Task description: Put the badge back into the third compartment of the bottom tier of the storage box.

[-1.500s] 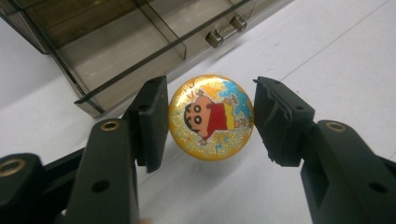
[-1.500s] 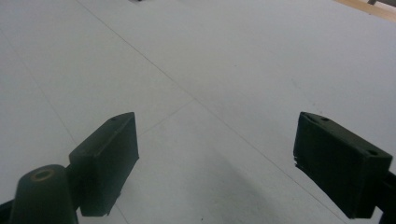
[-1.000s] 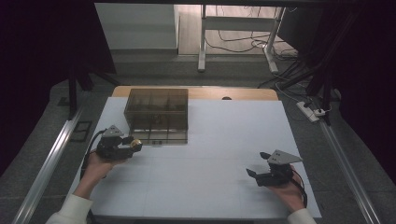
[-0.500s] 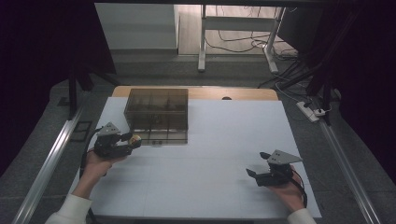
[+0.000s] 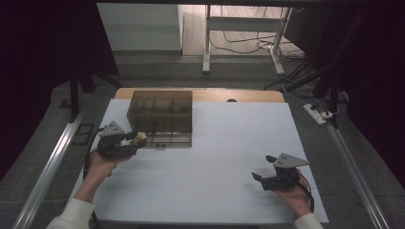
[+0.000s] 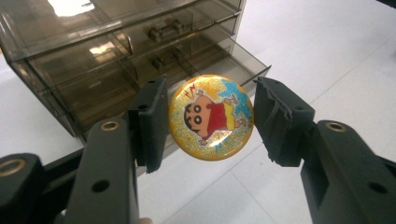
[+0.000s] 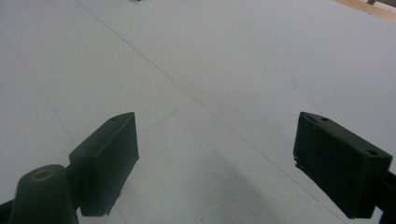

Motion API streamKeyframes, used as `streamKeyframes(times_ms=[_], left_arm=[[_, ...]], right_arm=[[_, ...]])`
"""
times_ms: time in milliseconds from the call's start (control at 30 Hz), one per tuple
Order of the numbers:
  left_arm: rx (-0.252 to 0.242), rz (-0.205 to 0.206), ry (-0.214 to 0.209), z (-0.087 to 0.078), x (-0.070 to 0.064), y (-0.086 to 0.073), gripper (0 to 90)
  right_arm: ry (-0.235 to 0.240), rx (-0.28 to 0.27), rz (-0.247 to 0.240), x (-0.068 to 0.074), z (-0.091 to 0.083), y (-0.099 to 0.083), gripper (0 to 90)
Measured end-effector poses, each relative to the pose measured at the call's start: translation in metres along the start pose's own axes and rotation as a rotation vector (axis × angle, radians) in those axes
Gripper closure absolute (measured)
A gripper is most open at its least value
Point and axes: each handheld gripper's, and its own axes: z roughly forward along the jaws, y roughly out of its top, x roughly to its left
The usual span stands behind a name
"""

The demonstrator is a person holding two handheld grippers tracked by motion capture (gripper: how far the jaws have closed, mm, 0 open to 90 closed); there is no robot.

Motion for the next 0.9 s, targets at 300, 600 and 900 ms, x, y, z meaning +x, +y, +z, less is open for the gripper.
streamKeyframes(times_ms=[300,600,900], left_arm=[[-0.006,0.020,-0.006,0.007,-0.004,0.008,46.2],[-0.003,0.041,-0.009,0.019,-0.008,0.017,46.2],[0.007,0.056,-0.012,0.030,-0.010,0.022,46.2]], right_arm=[[0.000,0.000,-0.002,0.000,0.000,0.000,13.8],[0.000,-0.001,-0.002,0.000,0.000,0.000,13.8],[0.001,-0.001,-0.002,0.000,0.000,0.000,13.8]])
